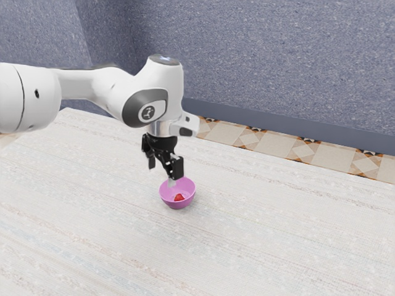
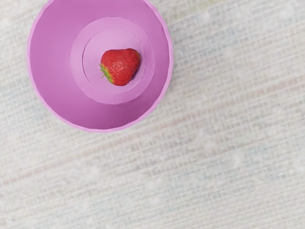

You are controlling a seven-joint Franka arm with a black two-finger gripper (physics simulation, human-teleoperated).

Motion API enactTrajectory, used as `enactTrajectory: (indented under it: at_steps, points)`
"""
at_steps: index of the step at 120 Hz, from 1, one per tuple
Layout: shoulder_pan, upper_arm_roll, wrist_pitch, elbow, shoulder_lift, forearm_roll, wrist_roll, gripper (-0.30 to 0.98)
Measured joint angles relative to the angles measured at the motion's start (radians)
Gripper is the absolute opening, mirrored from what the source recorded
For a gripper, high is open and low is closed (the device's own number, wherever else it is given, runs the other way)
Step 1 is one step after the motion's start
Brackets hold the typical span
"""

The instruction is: Take strawberry from the bowl

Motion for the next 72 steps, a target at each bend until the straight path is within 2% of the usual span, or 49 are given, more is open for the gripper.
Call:
enactTrajectory:
  at_steps: [44,56,72]
  points:
    - [0.028,-0.013,0.132,0.000,0.071,0.017,0.253,0.68]
    - [0.021,-0.016,0.155,-0.012,0.071,0.028,0.310,0.57]
    - [0.024,-0.017,0.173,-0.030,0.073,0.036,0.375,0.49]
